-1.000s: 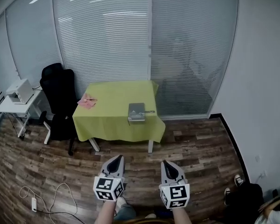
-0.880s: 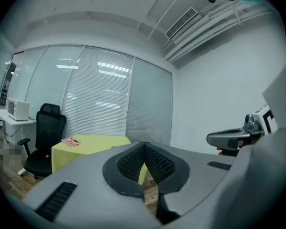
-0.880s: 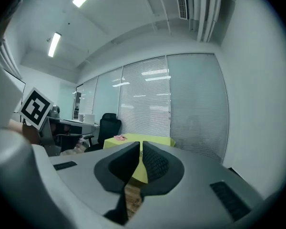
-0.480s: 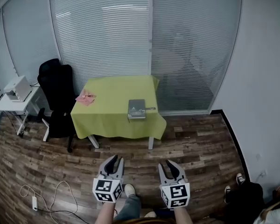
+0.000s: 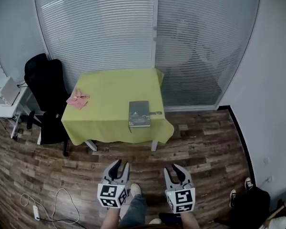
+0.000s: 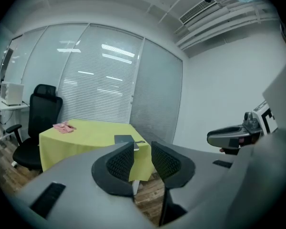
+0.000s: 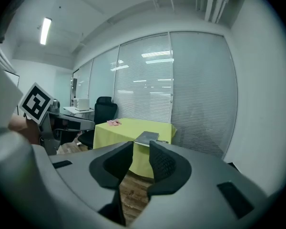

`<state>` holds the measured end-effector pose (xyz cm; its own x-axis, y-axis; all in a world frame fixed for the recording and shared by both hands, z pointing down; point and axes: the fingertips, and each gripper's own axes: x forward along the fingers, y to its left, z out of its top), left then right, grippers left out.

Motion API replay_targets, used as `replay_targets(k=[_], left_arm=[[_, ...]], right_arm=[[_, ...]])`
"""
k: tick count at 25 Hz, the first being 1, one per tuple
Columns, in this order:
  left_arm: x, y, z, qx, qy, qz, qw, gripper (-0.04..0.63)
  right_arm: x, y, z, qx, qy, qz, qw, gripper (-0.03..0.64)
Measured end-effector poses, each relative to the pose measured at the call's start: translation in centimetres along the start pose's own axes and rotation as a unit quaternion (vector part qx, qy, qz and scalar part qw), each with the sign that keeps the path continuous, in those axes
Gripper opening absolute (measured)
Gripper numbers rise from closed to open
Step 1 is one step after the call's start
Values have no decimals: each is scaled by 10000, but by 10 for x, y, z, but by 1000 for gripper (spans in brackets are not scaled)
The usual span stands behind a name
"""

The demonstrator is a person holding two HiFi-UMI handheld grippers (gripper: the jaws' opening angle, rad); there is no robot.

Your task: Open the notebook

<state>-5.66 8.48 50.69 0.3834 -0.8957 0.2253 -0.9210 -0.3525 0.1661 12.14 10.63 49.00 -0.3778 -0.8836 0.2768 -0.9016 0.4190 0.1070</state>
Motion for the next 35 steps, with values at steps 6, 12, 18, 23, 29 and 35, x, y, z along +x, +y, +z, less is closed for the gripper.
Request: replay_targets(k=[6, 12, 18, 23, 29, 35], left_arm=[[107, 45, 6, 220, 396, -230, 9987, 117], [182, 77, -5, 435, 815, -434, 9948, 117], [225, 88, -18, 523, 1064, -694, 9905, 118], [246, 105, -18, 763, 1141, -813, 9872, 118], [265, 111, -22, 1082, 1265, -954, 9814, 120], [281, 108, -33, 1409, 1437, -1063, 9738, 130]], right_arm=[[111, -31, -3, 20, 394, 1, 9992, 121], [188, -50, -11, 134, 736, 12, 9972, 124], [228, -62, -16, 63, 987, -62, 9951, 124], [259, -63, -16, 14, 1070, -80, 9942, 126], [271, -69, -16, -81, 1166, -111, 9931, 127], [285, -75, -24, -93, 1286, -31, 9916, 129]])
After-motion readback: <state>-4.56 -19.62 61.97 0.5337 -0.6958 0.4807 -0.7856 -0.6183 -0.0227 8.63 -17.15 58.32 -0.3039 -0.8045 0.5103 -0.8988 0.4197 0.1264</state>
